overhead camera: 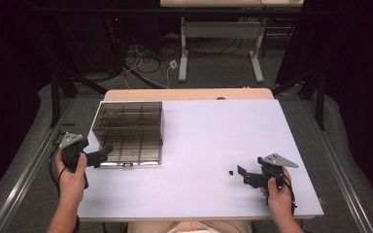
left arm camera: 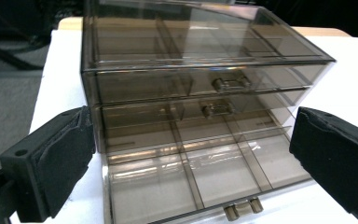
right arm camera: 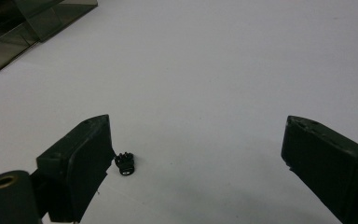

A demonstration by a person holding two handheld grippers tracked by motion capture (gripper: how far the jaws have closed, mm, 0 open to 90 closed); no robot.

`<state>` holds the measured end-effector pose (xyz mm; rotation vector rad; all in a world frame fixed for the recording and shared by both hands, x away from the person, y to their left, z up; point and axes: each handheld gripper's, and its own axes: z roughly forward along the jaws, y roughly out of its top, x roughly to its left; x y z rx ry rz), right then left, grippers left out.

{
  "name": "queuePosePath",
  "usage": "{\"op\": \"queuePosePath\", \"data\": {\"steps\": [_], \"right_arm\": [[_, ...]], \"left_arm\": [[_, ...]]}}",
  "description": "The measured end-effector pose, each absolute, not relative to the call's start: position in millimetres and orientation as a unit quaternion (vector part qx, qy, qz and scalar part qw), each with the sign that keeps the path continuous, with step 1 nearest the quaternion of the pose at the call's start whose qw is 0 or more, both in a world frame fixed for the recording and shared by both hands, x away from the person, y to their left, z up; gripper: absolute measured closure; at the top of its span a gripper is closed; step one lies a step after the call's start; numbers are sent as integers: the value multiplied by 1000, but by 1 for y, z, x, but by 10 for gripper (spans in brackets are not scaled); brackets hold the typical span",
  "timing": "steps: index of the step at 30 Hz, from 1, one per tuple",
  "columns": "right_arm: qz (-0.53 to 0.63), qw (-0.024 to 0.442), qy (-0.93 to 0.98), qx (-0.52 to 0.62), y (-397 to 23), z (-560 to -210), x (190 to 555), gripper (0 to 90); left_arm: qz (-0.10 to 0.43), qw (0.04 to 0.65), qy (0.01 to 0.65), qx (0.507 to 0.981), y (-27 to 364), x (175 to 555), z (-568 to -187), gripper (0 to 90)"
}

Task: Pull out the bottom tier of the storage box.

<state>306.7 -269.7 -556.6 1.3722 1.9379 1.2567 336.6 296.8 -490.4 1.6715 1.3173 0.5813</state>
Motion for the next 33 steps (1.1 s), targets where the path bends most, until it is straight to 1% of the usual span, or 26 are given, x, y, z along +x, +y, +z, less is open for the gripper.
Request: {"op": "queuePosePath", "data": {"steps": [5,17,33], "right_arm": [[458,227,702,495,-268,-558,307,84],[458,223,704,495,-267,-558,307,84],[456,231,707,488,-263,-557,306,73]], "left_arm": [[246,459,510,685,295,327,-492,4],[234,473,490,693,289,308,-502,4],[226,480,485,695,289,290,-509,4]]}}
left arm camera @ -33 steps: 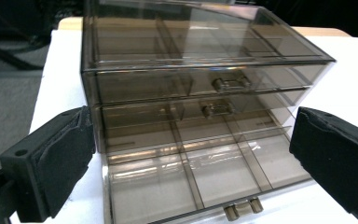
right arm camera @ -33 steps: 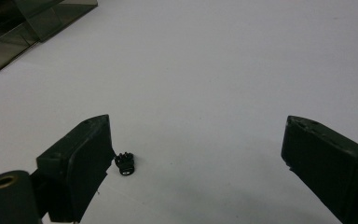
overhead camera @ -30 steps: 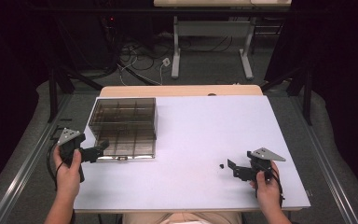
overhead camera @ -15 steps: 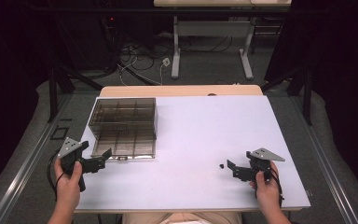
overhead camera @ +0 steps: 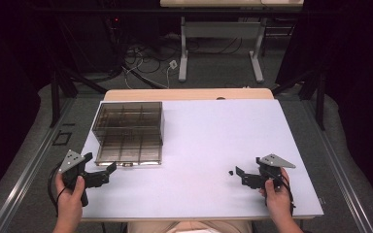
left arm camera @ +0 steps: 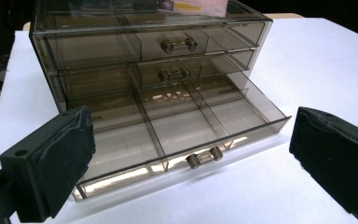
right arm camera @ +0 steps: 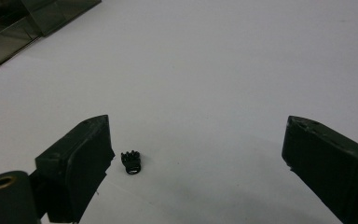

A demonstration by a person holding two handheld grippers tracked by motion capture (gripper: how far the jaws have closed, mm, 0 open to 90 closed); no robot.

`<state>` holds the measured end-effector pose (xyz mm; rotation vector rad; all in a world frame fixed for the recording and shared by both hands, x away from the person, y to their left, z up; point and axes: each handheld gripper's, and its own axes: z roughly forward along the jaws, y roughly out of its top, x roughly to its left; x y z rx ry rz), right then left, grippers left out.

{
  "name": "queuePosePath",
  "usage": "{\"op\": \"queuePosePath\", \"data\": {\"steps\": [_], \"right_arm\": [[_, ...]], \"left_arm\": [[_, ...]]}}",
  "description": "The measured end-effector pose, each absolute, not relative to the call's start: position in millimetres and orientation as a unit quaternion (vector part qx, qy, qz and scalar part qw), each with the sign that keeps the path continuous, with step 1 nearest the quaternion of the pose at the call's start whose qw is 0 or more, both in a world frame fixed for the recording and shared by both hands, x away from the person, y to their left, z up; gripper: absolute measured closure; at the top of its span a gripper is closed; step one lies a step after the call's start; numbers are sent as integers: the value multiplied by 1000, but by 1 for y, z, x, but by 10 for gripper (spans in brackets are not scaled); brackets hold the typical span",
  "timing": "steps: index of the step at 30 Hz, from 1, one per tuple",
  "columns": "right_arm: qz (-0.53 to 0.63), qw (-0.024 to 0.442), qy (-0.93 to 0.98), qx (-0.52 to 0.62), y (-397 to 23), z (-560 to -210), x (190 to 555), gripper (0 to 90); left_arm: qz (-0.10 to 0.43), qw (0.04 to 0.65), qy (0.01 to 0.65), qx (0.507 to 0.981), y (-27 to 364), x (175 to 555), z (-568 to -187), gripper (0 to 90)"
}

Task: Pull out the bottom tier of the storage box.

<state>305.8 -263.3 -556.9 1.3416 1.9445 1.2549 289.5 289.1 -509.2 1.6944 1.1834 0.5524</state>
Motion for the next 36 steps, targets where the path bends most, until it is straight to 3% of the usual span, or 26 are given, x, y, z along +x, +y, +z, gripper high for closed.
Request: {"op": "queuePosePath", "data": {"steps": [17,30,36], "right_arm": [[439,230,716,491,-249,-557,311,0],[437,232,733,467,-245,-555,311,0],[428,214,743,468,-242,-549,313,74]], "left_arm": [[217,491,464,705,280,284,-520,3],[205,483,459,717,276,286,-528,3],[206,481,464,715,277,287,-530,4]]}}
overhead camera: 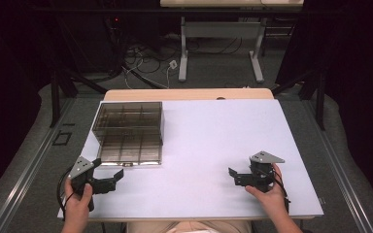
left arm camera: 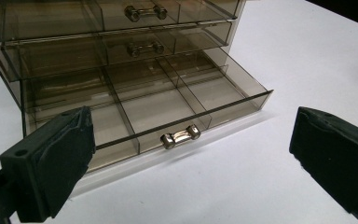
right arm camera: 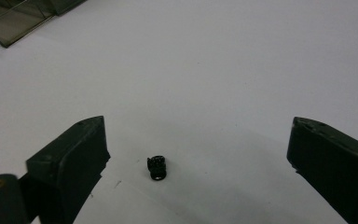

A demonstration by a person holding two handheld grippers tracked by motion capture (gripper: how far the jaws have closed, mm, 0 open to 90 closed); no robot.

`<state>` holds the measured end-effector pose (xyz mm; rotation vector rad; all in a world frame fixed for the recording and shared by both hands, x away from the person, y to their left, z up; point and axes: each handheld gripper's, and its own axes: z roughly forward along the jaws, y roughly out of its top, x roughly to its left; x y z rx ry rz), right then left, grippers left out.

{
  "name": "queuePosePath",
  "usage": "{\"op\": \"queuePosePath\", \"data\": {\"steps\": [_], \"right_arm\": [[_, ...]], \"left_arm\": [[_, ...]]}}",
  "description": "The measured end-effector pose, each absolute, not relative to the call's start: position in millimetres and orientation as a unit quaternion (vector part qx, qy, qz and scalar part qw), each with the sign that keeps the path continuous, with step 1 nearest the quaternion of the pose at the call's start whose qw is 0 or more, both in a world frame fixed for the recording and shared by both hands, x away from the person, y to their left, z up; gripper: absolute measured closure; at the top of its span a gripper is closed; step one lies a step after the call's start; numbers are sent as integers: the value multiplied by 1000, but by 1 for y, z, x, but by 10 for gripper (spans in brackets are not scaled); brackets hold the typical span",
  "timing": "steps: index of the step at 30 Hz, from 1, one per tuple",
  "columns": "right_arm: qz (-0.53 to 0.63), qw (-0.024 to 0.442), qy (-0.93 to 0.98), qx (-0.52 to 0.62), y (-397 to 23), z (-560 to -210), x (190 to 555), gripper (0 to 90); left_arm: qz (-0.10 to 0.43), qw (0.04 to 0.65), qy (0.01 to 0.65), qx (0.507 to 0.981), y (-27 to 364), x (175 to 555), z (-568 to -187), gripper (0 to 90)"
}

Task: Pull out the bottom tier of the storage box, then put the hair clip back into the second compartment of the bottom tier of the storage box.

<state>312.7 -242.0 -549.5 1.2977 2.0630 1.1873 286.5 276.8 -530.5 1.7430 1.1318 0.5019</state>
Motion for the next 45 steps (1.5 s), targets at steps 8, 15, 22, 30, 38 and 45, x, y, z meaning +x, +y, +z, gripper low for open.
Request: {"op": "queuePosePath", "data": {"steps": [8,15,22,30,38,45], "right_arm": [[404,222,763,454,-234,-544,313,171],[395,216,764,463,-230,-546,315,235],[407,199,757,470,-230,-545,318,247],[399,211,756,473,-227,-547,317,354],[393,218,760,470,-223,-549,314,340],[383,203,773,464,-219,-550,312,395]], "left_arm": [[204,482,464,714,277,286,-531,4],[204,481,463,716,276,286,-531,3],[205,481,466,713,277,285,-531,4],[207,482,468,712,279,283,-531,4],[207,482,469,711,280,283,-532,4],[204,485,470,709,280,283,-532,4]]}}
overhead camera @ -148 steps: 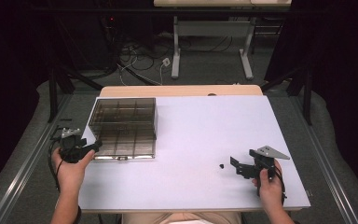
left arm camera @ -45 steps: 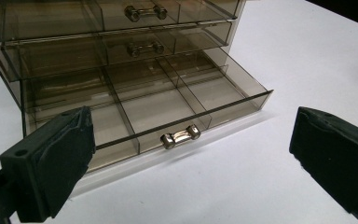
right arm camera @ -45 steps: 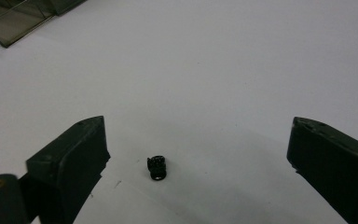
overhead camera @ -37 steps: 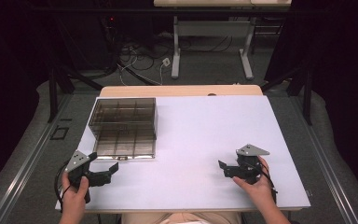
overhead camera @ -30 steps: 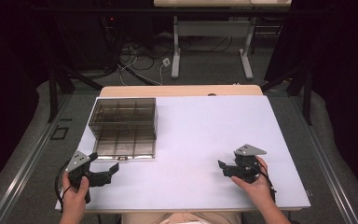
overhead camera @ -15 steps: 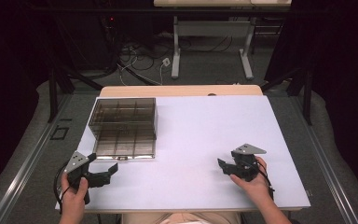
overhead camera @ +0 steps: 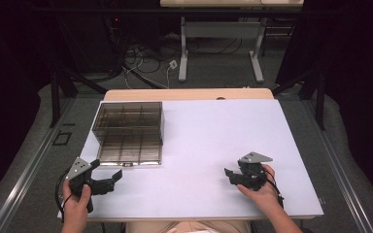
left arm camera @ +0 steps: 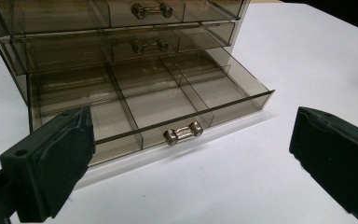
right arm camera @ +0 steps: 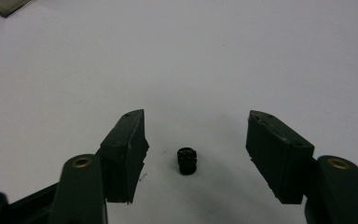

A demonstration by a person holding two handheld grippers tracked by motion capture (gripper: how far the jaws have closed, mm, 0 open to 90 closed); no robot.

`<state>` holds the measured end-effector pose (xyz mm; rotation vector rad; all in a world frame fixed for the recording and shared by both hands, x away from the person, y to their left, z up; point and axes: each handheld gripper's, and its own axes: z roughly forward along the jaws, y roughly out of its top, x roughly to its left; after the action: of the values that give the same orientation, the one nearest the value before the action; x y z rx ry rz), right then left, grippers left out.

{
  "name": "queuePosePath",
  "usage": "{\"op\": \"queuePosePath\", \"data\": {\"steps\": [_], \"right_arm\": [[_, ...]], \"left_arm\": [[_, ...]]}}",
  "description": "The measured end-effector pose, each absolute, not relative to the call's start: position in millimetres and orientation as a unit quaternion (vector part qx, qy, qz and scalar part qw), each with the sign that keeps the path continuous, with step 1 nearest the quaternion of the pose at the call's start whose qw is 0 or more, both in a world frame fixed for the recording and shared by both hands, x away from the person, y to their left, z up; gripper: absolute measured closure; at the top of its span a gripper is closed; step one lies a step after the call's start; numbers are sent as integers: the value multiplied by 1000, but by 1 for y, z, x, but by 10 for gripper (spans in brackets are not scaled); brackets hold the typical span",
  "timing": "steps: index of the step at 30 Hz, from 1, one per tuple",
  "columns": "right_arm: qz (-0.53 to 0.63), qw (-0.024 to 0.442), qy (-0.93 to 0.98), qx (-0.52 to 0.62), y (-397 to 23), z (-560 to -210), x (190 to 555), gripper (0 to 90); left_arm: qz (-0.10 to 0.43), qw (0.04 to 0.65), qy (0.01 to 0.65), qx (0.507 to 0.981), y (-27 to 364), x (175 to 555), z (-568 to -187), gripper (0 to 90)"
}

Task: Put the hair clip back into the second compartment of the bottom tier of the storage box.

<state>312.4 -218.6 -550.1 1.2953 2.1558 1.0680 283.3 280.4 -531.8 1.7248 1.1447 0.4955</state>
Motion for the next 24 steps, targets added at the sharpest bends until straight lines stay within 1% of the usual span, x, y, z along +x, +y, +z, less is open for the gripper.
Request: {"op": "queuePosePath", "data": {"steps": [4,13,18,24], "right_arm": [[381,199,774,465,-218,-551,312,465],[381,183,774,470,-218,-556,314,547],[377,181,776,472,-217,-558,315,569],[372,184,781,467,-216,-559,316,627]], "left_arm": [[204,485,470,709,280,283,-532,4],[203,483,471,710,280,284,-532,4],[203,483,470,710,280,284,-532,4],[203,482,470,711,280,284,-532,4]]}}
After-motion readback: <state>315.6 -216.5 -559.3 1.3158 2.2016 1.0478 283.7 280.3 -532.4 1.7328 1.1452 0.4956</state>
